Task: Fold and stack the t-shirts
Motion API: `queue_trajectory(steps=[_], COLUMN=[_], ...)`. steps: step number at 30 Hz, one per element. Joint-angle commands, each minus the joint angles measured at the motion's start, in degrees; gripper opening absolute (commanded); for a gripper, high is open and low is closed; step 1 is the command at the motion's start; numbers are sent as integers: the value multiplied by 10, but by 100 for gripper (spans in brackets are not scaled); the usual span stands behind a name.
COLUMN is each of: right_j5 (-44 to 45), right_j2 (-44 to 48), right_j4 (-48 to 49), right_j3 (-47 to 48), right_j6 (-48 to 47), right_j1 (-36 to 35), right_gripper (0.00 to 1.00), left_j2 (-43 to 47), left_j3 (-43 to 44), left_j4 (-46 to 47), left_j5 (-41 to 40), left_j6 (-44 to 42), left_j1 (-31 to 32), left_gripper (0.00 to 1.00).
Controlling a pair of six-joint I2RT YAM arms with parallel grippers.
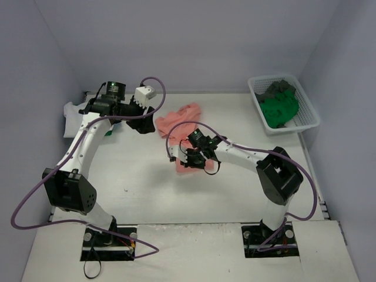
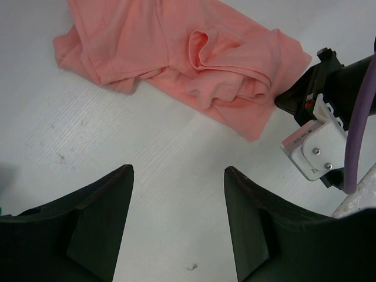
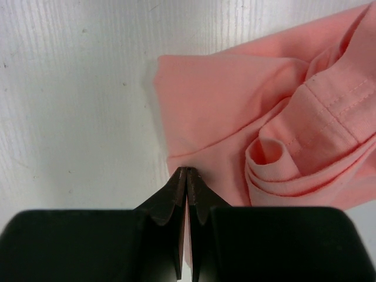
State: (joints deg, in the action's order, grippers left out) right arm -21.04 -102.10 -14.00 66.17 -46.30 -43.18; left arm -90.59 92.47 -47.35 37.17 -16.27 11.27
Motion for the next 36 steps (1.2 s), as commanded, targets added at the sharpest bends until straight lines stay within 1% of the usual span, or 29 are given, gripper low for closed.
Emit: queue_trajectory(steps=[1,15,18,27,36], right_j5=[10,16,19,54,56], right_j2=[3,-38,-51,-88,-83], right_j4=[21,45,63,171,196], right_j3=[33,73,70,78,100], right_j6=[-4,-14,-13,3,14], right_j1=[11,42,49,70,88], right_gripper=[0,0,0,0,0], left_j2=[34,35,37,29,7], left_j3=[1,-3,-4,-9,8], left_j4=[29,31,31,39,34], left_j5=[1,-1,-2,2,7], left_j6=[-12,-12,-14,-10,-10], left_j1=[2,2,1,-1,-1], left_gripper=[57,57,57,57,57])
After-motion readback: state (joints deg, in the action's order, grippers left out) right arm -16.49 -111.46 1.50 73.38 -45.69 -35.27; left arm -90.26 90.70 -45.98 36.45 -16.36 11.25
